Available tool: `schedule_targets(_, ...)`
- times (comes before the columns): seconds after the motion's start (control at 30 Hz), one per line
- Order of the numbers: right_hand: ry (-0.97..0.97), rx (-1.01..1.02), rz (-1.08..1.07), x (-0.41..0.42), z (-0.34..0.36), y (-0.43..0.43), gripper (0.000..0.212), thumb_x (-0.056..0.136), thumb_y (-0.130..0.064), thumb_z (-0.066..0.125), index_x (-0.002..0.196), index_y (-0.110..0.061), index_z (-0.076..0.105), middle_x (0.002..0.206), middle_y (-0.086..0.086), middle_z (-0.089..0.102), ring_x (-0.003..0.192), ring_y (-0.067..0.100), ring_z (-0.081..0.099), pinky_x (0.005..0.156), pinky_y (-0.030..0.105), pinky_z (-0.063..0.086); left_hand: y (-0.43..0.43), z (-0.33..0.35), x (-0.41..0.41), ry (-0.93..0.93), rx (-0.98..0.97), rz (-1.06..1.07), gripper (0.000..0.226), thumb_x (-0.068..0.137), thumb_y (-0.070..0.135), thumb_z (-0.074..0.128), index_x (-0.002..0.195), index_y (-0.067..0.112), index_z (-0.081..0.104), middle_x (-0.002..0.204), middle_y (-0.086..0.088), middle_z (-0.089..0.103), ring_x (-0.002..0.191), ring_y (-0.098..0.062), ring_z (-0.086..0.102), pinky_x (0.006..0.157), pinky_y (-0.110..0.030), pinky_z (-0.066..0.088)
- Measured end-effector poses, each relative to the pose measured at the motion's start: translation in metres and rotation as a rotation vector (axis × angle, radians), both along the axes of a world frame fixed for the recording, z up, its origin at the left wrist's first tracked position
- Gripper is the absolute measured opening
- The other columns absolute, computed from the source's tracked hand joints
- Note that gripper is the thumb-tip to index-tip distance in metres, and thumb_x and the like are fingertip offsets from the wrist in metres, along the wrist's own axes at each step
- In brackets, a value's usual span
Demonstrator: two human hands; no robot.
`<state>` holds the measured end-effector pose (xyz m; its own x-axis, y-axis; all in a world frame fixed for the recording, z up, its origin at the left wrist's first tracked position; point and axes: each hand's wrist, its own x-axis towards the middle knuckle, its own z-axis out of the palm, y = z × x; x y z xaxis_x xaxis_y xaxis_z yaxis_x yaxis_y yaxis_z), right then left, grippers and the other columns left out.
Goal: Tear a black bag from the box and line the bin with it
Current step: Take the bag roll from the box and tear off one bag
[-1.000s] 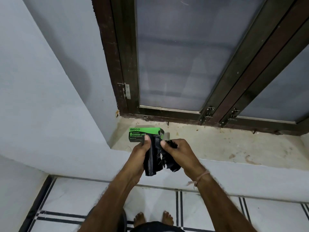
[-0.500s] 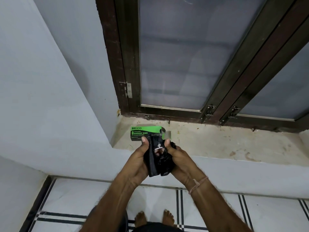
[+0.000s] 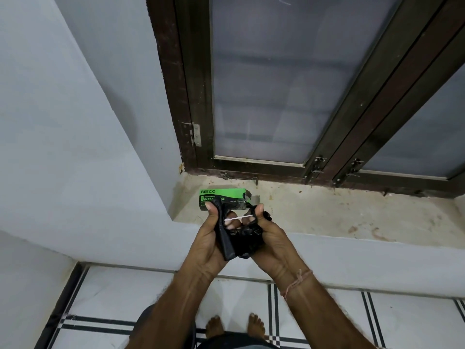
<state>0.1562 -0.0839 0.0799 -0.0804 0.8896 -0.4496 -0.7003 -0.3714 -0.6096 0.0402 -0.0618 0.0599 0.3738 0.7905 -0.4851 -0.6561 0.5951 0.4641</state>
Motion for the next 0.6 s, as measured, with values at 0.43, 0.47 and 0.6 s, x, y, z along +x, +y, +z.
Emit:
schedule_targets(0.43, 0.046, -0.046, 0.034, 0.004, 0.009, -0.001, 0.065, 0.107, -0.043, 0.034, 0.073, -0.007, 0.077, 0.064, 0.012, 0.072, 0.064, 0.027, 0.075, 0.076, 0.039, 0.061, 0.008, -0.004, -0.004, -0.028, -0.012, -0.017, 0.068, 0.095, 0.058, 0.045, 0.132, 0.002, 0.054, 0.053, 0.001, 0.046, 0.045, -0.007, 0.050, 0.058, -0.019, 0.052)
schedule_targets(0.47, 0.019, -0.063, 0.017, 0.005, 0.006, 0.000, 0.062, 0.108, -0.044, 0.034, 0.085, -0.003, 0.074, 0.068, 0.017, 0.073, 0.063, 0.028, 0.075, 0.070, 0.037, 0.062, 0.008, -0.005, -0.004, 0.021, 0.017, -0.035, 0.070, 0.094, 0.059, 0.045, 0.132, 0.001, 0.055, 0.054, 0.001, 0.047, 0.046, -0.007, 0.049, 0.058, -0.020, 0.052)
schedule_targets(0.6, 0.031, -0.100, -0.060, 0.004, -0.008, 0.005, 0.059, 0.108, -0.044, 0.039, 0.076, -0.002, 0.065, 0.082, 0.024, 0.069, 0.066, 0.036, 0.074, 0.065, 0.038, 0.064, 0.013, -0.006, -0.003, 0.118, 0.109, -0.059, 0.072, 0.097, 0.056, 0.043, 0.134, -0.004, 0.057, 0.070, -0.008, 0.058, 0.045, -0.005, 0.044, 0.053, -0.016, 0.050)
